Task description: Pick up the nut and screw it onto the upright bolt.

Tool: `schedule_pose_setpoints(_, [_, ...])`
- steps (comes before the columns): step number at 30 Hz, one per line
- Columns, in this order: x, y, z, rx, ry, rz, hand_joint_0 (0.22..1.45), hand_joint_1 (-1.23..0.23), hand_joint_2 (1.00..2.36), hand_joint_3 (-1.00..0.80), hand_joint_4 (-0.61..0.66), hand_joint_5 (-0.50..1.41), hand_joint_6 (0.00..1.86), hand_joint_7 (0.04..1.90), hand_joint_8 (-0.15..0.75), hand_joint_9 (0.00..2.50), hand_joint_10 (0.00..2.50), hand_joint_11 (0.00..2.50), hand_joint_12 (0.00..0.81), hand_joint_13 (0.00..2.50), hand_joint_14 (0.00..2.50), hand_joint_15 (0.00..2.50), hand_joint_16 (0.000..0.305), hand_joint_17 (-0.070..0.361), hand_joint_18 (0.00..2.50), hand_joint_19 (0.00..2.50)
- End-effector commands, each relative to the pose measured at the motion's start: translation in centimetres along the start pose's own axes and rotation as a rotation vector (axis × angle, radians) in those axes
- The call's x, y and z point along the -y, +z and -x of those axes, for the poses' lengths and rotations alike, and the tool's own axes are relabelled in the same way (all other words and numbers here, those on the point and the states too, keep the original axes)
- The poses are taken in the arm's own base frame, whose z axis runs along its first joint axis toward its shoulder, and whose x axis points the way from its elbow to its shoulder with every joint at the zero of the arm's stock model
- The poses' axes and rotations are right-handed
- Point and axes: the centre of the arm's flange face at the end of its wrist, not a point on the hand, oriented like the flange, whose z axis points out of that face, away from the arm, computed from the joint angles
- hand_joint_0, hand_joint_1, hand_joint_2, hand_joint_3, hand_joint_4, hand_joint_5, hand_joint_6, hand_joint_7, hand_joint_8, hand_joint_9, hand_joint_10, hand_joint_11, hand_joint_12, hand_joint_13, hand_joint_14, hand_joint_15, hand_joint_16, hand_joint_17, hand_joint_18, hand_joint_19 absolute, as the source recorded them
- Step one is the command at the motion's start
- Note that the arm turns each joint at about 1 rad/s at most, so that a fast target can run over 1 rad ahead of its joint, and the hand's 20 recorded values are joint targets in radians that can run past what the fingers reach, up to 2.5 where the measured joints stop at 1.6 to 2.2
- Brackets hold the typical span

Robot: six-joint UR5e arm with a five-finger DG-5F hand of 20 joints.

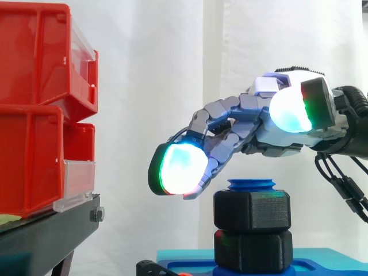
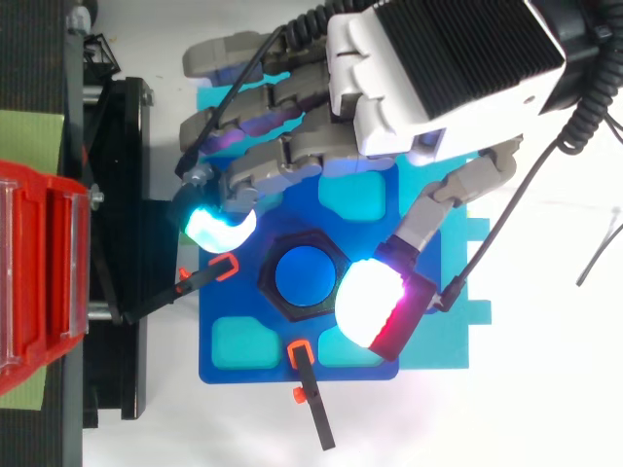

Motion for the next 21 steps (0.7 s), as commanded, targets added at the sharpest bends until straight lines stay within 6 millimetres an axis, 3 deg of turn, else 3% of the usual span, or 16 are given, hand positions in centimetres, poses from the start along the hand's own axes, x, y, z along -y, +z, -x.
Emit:
schedule_pose_setpoints(1, [0.0,-0.2,-0.3,-0.01,0.005,-0.005,0.44,-0.29,1.0,-0.5,0.15,-0.16,0.5,0.64,0.246,0.69,0.0,0.0,0.354,0.32,0.0,0.0,0.048,0.109,0.0,0.0])
schedule_pose_setpoints(11, [0.0,-0.4,-1.4,-0.025,0.014,-0.009,0.44,-0.29,1.0,-0.5,0.17,-0.14,0.5,0.7,0.254,0.67,0.0,0.0,0.356,0.31,0.0,0.0,0.048,0.109,0.0,0.0])
schedule_pose_setpoints(21, [-0.1,-0.3,-1.4,-0.021,0.013,-0.005,0.45,-0.29,1.0,-0.5,0.22,-0.09,0.5,0.94,0.271,0.73,0.0,0.0,0.353,0.36,0.0,0.0,0.047,0.106,0.0,0.0])
